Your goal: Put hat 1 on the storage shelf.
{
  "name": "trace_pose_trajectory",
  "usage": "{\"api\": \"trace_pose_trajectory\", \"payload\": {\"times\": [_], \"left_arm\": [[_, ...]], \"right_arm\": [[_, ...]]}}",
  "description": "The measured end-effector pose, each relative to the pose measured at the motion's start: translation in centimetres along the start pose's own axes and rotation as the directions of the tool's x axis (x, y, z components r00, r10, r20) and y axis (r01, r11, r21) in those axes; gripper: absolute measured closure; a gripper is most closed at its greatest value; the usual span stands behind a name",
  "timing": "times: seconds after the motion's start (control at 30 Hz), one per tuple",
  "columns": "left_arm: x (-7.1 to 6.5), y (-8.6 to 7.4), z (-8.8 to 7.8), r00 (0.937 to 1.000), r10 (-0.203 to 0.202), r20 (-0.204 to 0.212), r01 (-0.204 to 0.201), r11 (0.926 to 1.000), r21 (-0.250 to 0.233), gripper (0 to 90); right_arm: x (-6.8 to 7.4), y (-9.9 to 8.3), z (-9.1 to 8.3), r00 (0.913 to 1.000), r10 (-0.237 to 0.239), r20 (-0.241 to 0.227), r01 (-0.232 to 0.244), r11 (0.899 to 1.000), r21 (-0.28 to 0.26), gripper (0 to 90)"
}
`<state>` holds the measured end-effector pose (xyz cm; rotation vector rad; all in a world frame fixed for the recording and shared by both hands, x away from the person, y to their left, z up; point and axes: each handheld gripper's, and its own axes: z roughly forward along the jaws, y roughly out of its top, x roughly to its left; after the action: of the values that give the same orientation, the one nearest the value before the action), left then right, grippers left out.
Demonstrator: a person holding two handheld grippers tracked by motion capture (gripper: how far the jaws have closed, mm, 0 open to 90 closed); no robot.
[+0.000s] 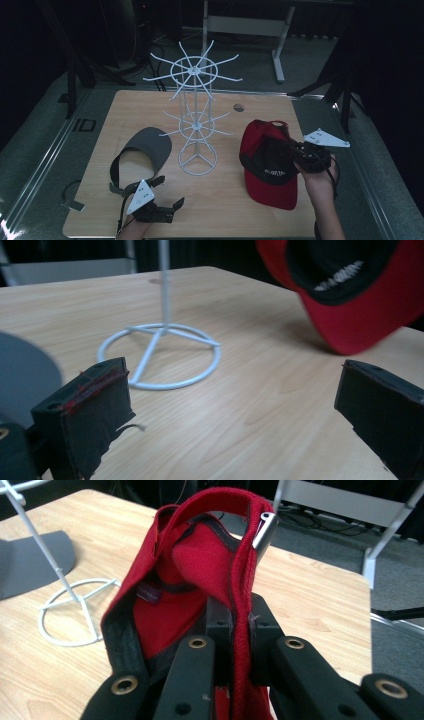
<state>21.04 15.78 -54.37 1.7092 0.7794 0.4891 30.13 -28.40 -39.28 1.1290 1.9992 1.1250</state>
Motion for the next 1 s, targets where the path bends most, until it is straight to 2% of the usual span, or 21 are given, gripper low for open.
{"api": "trace_pose_trajectory", "payload": {"times": [0.1, 0.13, 0.2, 0.23, 0.27, 0.3, 0.33, 0.4, 0.43, 0.47, 0.53, 0.57, 0.6, 0.63, 0.73, 0.8, 0.83, 0.87, 1.0], "left_arm": [[-0.4, 0.7, -0.2, 0.9999, 0.011, 0.011, -0.011, 0.9994, 0.032, 1.7], [-0.6, 1.0, -0.2, 0.9997, 0.008, 0.023, -0.009, 0.9995, 0.029, 1.8], [-0.8, 1.6, -0.4, 0.9977, -0.023, 0.063, 0.021, 0.9993, 0.031, 1.7], [-1.0, 2.0, -0.4, 0.9972, -0.026, 0.07, 0.025, 0.9996, 0.016, 1.7], [-1.2, 2.4, -0.6, 0.9981, -0.013, 0.06, 0.013, 0.9999, -0.001, 1.7], [-1.4, 2.8, -0.7, 0.9969, -0.012, 0.077, 0.013, 0.9997, -0.021, 1.7], [-1.6, 3.2, -0.9, 0.9936, -0.017, 0.112, 0.021, 0.9992, -0.033, 1.7], [-1.9, 4.1, -1.0, 0.9875, -0.028, 0.155, 0.036, 0.9982, -0.048, 1.7], [-2.1, 4.6, -1.0, 0.983, -0.036, 0.18, 0.044, 0.9982, -0.041, 1.7], [-2.2, 5.0, -0.9, 0.9812, -0.035, 0.19, 0.042, 0.9985, -0.035, 1.7], [-2.3, 6.0, -0.9, 0.9744, -0.034, 0.222, 0.033, 0.9994, 0.008, 1.7], [-2.3, 6.0, -0.9, 0.9744, -0.034, 0.222, 0.033, 0.9994, 0.008, 1.7], [-2.3, 6.8, -0.8, 0.9647, -0.036, 0.261, 0.035, 0.9994, 0.006, 1.7], [-2.2, 7.2, -0.8, 0.9628, -0.046, 0.266, 0.05, 0.9987, -0.007, 1.7], [-2.6, 8.5, -0.7, 0.9608, 0.013, 0.277, -0.007, 0.9997, -0.022, 1.8], [-2.8, 9.3, -0.6, 0.9488, 0.03, 0.314, -0.021, 0.9993, -0.03, 1.8], [-2.9, 9.7, -0.4, 0.9471, 0.044, 0.318, -0.036, 0.9989, -0.031, 2.3], [-3.1, 10.1, -0.3, 0.942, 0.06, 0.33, -0.051, 0.9981, -0.035, 4.0], [-3.9, 11.8, 0.5, 0.9279, 0.099, 0.36, -0.092, 0.9951, -0.037, 4.4]], "right_arm": [[0.0, 0.2, -0.4, 1.0, 0.002, 0.002, -0.002, 1.0, -0.007, 83.7], [0.0, 0.3, -0.6, 1.0, 0.001, 0.004, -0.001, 1.0, -0.009, 83.7], [0.0, 0.5, -0.9, 1.0, 0.001, 0.005, -0.001, 1.0, -0.013, 83.6], [0.1, 0.6, -1.1, 1.0, -0.001, 0.005, 0.001, 1.0, -0.019, 83.7], [0.1, 0.7, -1.2, 1.0, -0.002, 0.003, 0.002, 1.0, -0.024, 83.6], [0.1, 0.8, -1.4, 1.0, 0.001, 0.003, -0.001, 1.0, -0.028, 83.6], [0.0, 0.9, -1.6, 1.0, 0.002, -0.002, -0.002, 1.0, -0.031, 83.6], [0.0, 1.0, -1.9, 1.0, 0.003, -0.003, -0.003, 0.999, -0.035, 83.6], [0.0, 1.1, -2.1, 1.0, 0.001, -0.002, -0.001, 0.999, -0.038, 83.6], [0.0, 1.2, -2.2, 1.0, -0.001, 0.0, 0.001, 0.999, -0.041, 83.6], [0.0, 1.3, -2.4, 1.0, 0.001, -0.003, -0.001, 0.999, -0.052, 83.6], [0.0, 1.3, -2.4, 1.0, 0.001, -0.003, -0.001, 0.999, -0.052, 83.6], [0.1, 1.3, -2.5, 1.0, 0.004, -0.006, -0.004, 0.998, -0.058, 83.6], [0.1, 1.4, -2.7, 0.9999, 0.006, -0.011, -0.006, 0.998, -0.06, 83.6], [0.4, 1.6, -3.1, 0.9998, 0.003, -0.02, -0.004, 0.997, -0.071, 83.6], [0.5, 1.7, -3.5, 0.9996, 0.001, -0.029, -0.003, 0.996, -0.084, 83.6], [0.6, 1.8, -3.6, 0.9993, 0.001, -0.037, -0.004, 0.996, -0.091, 83.6], [0.7, 1.9, -3.8, 0.999, 0.0, -0.045, -0.005, 0.995, -0.096, 83.6], [1.3, 2.3, -4.5, 0.9982, -0.013, -0.058, 0.006, 0.993, -0.116, 83.6]]}}
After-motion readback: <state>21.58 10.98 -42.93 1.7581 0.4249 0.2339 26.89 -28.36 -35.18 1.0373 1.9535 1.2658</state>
